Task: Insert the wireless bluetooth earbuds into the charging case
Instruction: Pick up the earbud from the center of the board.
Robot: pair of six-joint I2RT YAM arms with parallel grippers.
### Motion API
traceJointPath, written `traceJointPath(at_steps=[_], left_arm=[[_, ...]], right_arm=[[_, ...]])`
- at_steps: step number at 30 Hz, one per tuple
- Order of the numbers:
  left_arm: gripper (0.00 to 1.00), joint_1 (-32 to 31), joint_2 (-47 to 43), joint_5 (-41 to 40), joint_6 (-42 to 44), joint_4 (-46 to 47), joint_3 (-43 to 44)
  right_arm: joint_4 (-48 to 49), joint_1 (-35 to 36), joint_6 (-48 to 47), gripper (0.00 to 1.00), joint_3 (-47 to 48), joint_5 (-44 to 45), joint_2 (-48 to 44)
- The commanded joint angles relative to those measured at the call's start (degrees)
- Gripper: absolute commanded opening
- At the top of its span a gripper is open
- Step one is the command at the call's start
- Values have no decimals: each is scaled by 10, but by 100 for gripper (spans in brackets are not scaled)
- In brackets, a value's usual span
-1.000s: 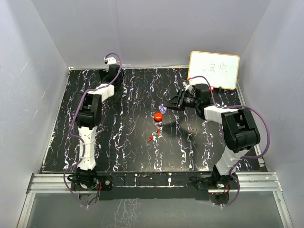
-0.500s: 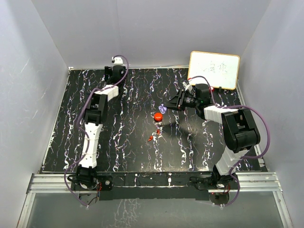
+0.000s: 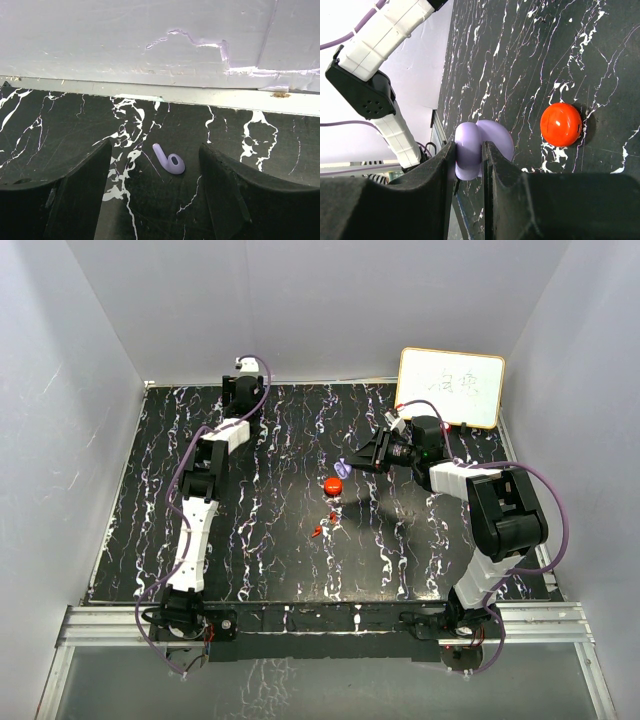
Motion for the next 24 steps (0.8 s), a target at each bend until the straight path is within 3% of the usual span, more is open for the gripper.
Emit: traceJointPath(at_steps=[1,24], left_arm=[[67,10,12,14,-12,-14,15],[42,24,41,31,-16,0,27]], right_arm=[[26,-2,3,0,14,-5,-15],[20,-5,0,0,9,-1,-19]])
